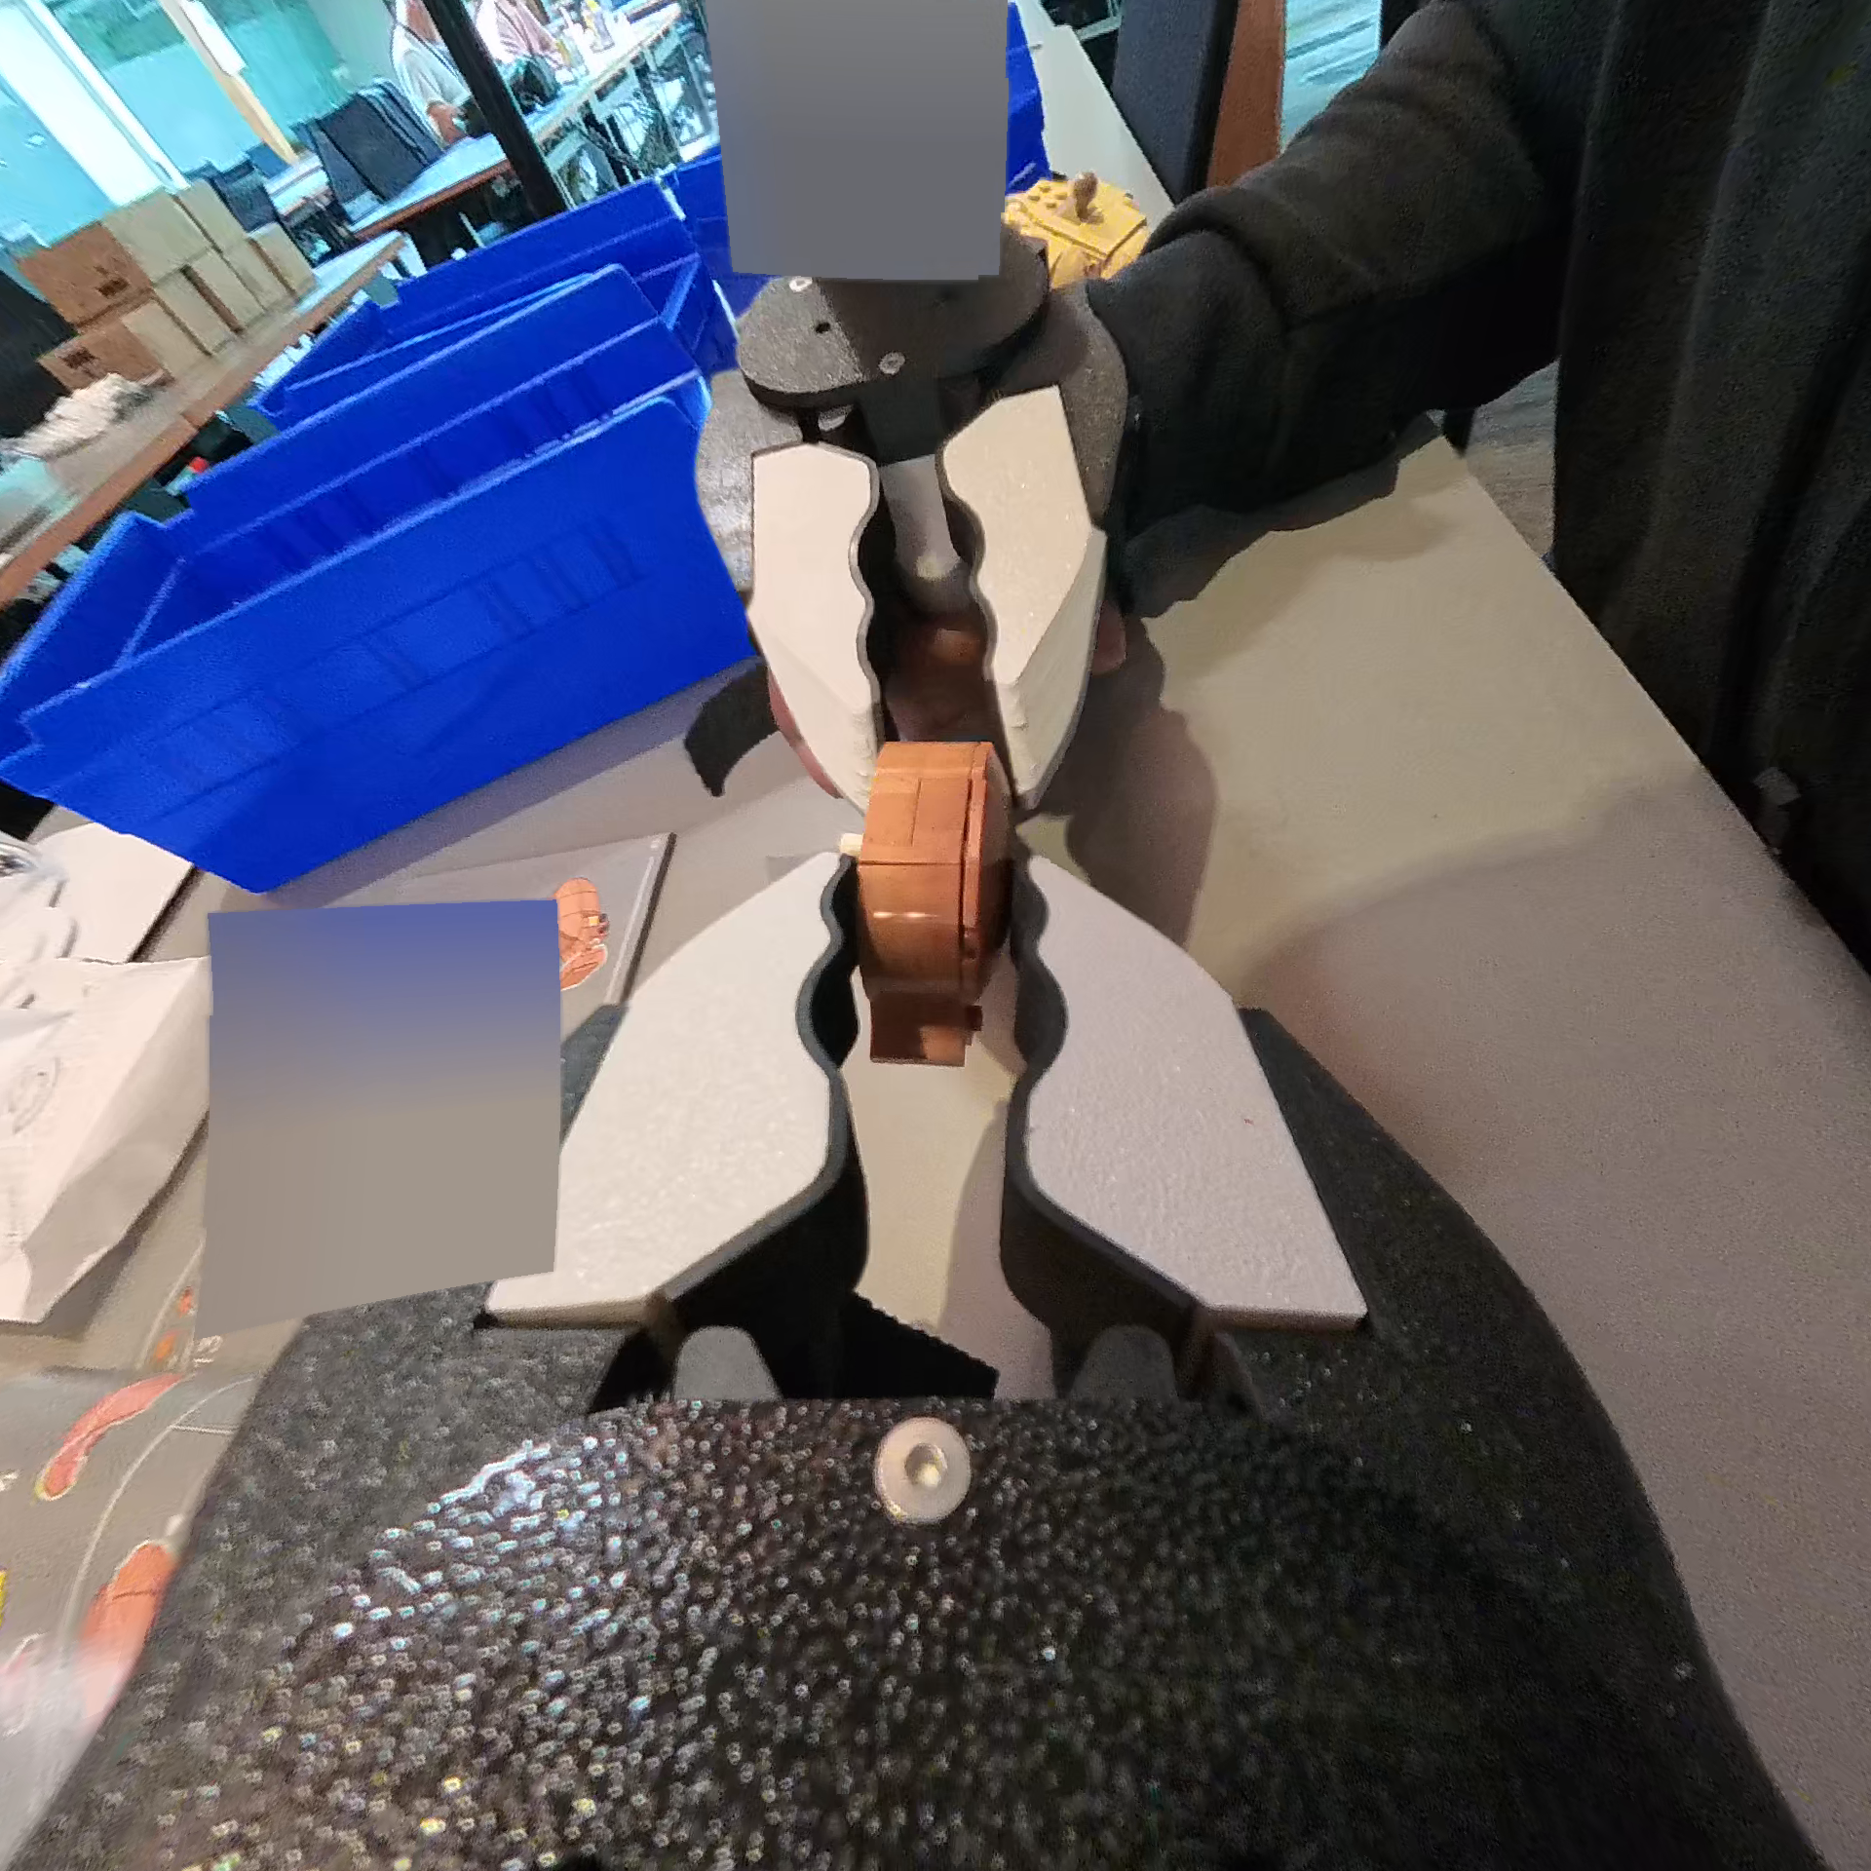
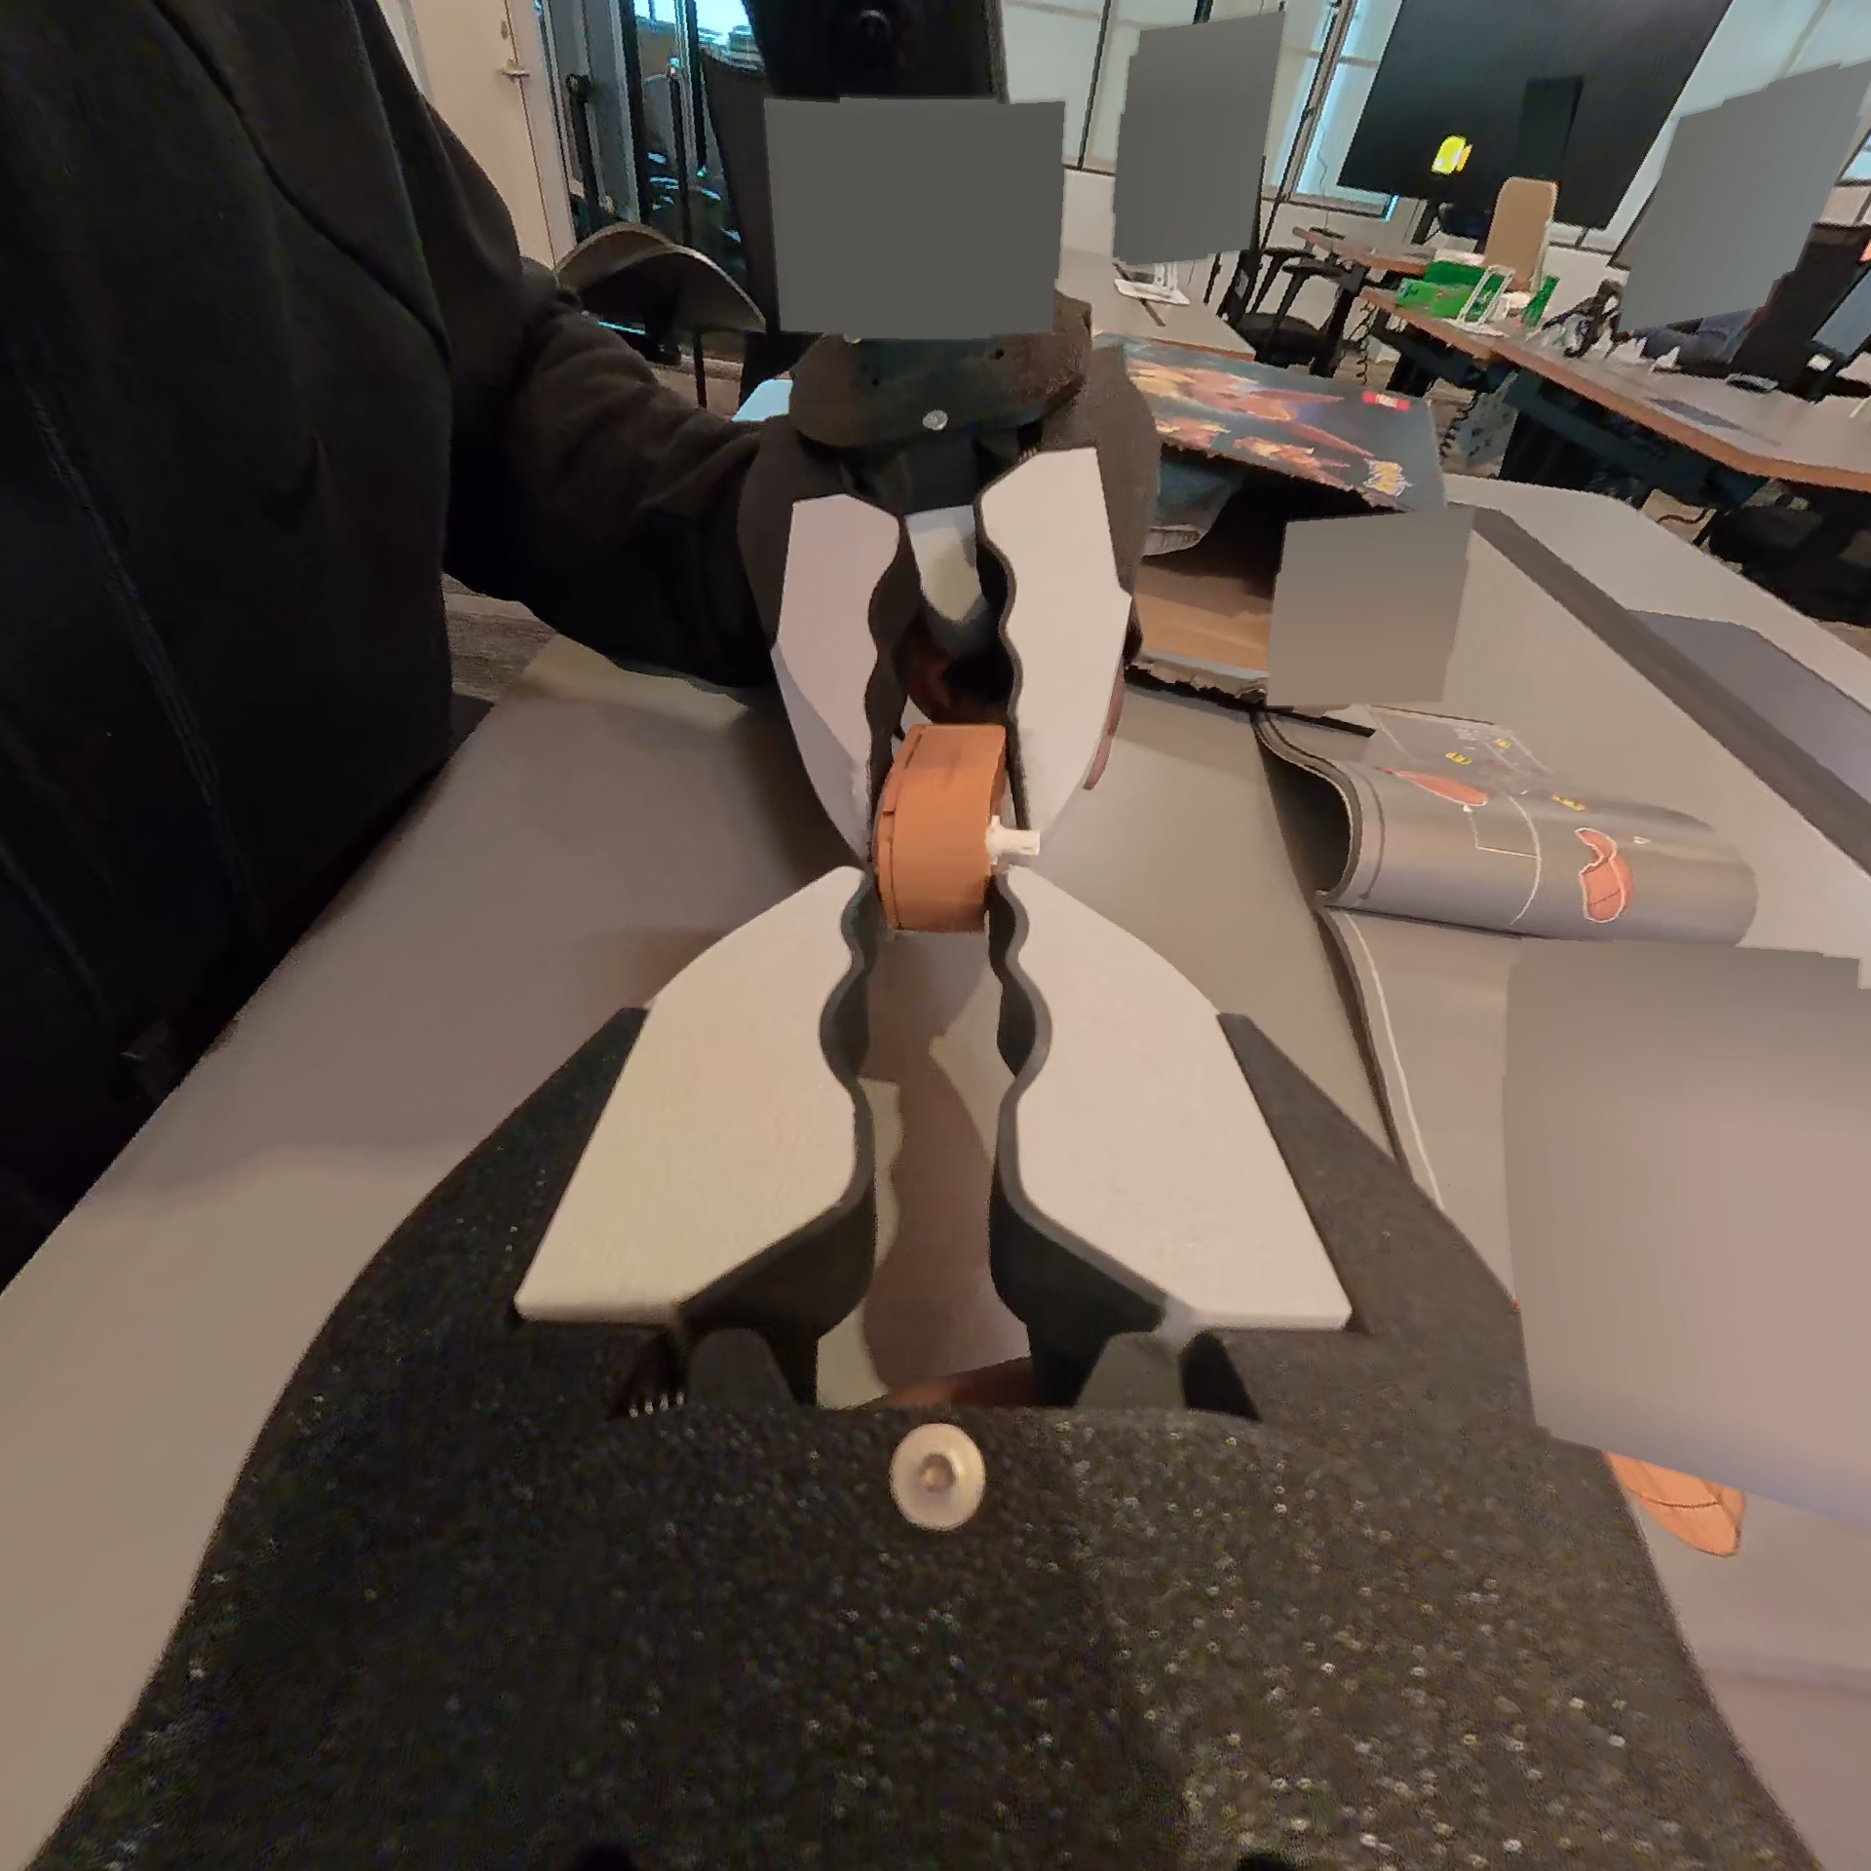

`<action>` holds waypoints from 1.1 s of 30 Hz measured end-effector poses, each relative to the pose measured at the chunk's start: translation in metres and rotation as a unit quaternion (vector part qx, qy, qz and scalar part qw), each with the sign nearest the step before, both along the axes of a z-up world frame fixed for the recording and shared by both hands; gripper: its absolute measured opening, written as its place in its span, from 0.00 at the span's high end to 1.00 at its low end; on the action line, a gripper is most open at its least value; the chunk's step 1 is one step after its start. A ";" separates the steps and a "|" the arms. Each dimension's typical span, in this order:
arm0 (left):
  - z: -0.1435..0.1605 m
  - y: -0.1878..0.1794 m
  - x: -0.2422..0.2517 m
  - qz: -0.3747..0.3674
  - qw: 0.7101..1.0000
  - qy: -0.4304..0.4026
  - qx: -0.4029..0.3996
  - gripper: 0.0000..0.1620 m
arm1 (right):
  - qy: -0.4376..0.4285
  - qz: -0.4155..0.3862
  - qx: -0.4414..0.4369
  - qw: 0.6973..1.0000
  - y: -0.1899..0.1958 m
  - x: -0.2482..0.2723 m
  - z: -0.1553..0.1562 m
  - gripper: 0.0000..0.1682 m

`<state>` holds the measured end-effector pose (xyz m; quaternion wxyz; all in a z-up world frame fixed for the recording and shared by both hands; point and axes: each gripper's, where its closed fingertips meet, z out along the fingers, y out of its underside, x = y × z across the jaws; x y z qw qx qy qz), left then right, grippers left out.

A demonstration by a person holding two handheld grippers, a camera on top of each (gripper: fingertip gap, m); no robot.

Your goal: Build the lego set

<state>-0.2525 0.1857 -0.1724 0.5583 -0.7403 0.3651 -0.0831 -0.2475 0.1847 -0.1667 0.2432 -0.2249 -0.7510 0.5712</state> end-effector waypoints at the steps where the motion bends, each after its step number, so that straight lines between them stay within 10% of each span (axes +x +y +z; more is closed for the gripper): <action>1: 0.000 0.000 0.000 -0.003 1.000 -0.009 -0.006 0.83 | -0.005 0.002 -0.005 1.000 0.000 0.000 0.000 0.88; 33: 0.001 0.006 -0.012 0.005 0.970 -0.222 -0.101 0.74 | -0.059 -0.015 -0.124 0.990 0.009 -0.010 0.012 0.88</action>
